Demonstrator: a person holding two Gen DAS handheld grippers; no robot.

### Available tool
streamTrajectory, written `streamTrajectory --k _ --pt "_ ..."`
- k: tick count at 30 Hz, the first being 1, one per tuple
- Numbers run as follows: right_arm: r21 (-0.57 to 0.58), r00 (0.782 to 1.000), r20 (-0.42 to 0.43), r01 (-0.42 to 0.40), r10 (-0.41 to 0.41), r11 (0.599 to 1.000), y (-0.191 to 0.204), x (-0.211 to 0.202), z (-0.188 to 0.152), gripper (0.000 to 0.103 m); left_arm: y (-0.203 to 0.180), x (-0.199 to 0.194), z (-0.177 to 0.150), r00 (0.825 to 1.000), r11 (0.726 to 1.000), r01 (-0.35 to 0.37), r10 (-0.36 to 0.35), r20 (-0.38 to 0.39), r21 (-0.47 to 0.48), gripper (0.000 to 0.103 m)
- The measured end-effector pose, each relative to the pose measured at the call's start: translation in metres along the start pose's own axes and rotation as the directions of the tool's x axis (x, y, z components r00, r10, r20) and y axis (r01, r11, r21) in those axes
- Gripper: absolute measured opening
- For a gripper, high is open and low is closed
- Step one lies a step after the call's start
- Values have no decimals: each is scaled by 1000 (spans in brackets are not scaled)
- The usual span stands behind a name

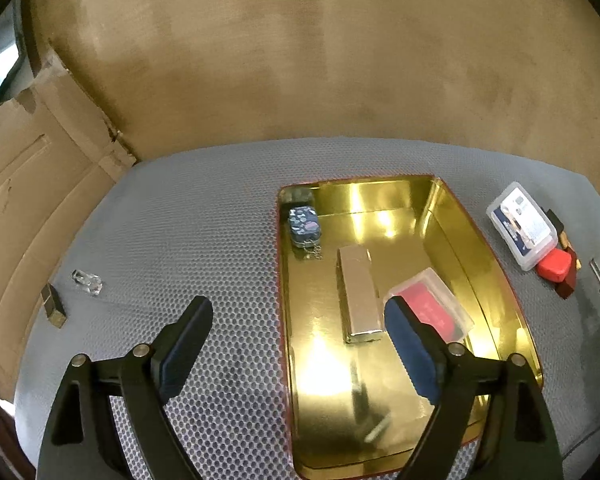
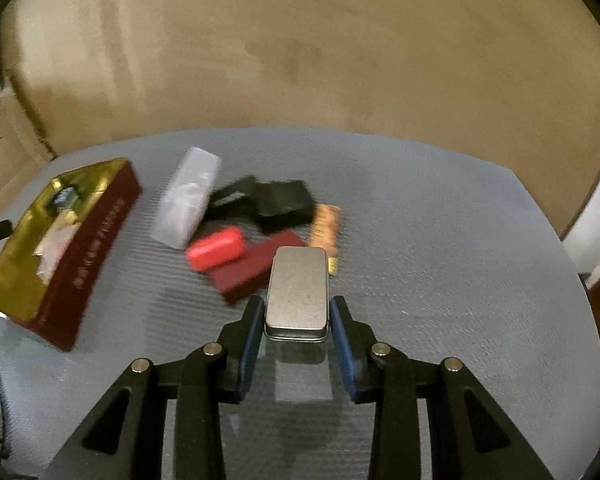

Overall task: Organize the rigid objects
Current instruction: 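Lift the left tool up and away from the gold tray, then lower the silver metal tin into the gold tray and open the right tool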

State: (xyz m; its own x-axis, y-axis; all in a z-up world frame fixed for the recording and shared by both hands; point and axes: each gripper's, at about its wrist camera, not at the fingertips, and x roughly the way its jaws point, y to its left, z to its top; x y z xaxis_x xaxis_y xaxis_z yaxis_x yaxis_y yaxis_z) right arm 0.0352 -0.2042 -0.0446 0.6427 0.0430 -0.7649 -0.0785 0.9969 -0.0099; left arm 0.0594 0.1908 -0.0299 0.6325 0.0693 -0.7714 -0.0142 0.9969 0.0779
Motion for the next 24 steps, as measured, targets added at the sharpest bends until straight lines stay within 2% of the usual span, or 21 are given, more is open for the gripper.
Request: streamTrajectory --k 11,19,24 --pt "-126 990 43 -129 135 984 80 -15 23 34 24 1 2 999 995 -51 50 -4 -85 88" --pt "-231 969 49 -226 244 946 145 -20 40 34 46 5 2 997 984 -75 73 -23 -159 88" --pt "-274 953 18 -285 301 918 183 -14 44 34 57 9 2 997 977 -78 72 -39 -198 88"
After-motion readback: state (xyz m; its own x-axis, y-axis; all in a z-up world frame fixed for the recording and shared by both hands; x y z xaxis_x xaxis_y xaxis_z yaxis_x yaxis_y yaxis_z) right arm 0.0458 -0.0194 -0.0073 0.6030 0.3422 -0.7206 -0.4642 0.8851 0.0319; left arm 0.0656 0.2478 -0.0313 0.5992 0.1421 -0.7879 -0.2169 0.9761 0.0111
